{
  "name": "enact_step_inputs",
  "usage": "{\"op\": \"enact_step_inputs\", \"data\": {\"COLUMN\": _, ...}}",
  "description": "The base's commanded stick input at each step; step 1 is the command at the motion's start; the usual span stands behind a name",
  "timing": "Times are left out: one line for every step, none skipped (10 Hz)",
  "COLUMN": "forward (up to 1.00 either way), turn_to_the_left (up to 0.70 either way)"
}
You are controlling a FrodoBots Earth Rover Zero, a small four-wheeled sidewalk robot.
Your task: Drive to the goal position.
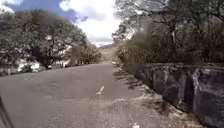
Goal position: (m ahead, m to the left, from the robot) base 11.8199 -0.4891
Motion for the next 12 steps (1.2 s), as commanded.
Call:
{"op": "enact_step_inputs", "data": {"forward": 0.7, "turn_to_the_left": 0.0}}
{"op": "enact_step_inputs", "data": {"forward": 0.7, "turn_to_the_left": 0.0}}
{"op": "enact_step_inputs", "data": {"forward": 0.7, "turn_to_the_left": 0.0}}
{"op": "enact_step_inputs", "data": {"forward": 0.7, "turn_to_the_left": 0.0}}
{"op": "enact_step_inputs", "data": {"forward": 0.7, "turn_to_the_left": 0.0}}
{"op": "enact_step_inputs", "data": {"forward": 0.7, "turn_to_the_left": 0.0}}
{"op": "enact_step_inputs", "data": {"forward": 0.7, "turn_to_the_left": 0.0}}
{"op": "enact_step_inputs", "data": {"forward": 0.7, "turn_to_the_left": 0.0}}
{"op": "enact_step_inputs", "data": {"forward": 0.7, "turn_to_the_left": 0.0}}
{"op": "enact_step_inputs", "data": {"forward": 0.7, "turn_to_the_left": 0.0}}
{"op": "enact_step_inputs", "data": {"forward": 0.7, "turn_to_the_left": 0.0}}
{"op": "enact_step_inputs", "data": {"forward": 0.7, "turn_to_the_left": 0.0}}
